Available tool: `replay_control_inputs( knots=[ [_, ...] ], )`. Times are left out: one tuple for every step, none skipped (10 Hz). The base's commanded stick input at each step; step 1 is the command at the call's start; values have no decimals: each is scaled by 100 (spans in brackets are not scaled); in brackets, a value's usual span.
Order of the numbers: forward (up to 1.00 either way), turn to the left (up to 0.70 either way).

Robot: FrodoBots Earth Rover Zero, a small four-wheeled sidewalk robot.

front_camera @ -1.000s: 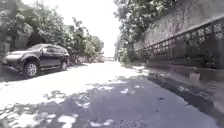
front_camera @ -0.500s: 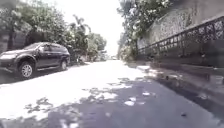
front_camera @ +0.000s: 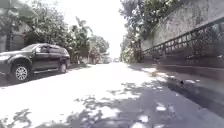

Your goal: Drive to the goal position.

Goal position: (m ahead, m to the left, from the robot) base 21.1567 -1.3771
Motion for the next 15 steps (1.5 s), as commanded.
replay_control_inputs(
  knots=[
    [100, 1],
    [100, 1],
    [100, 1],
    [100, 1],
    [100, 1],
    [100, 1],
    [100, 1],
    [100, 1],
    [100, 1],
    [100, 1],
    [100, 1],
    [100, 1],
    [100, 1],
    [100, 1],
    [8, 0]
  ],
)
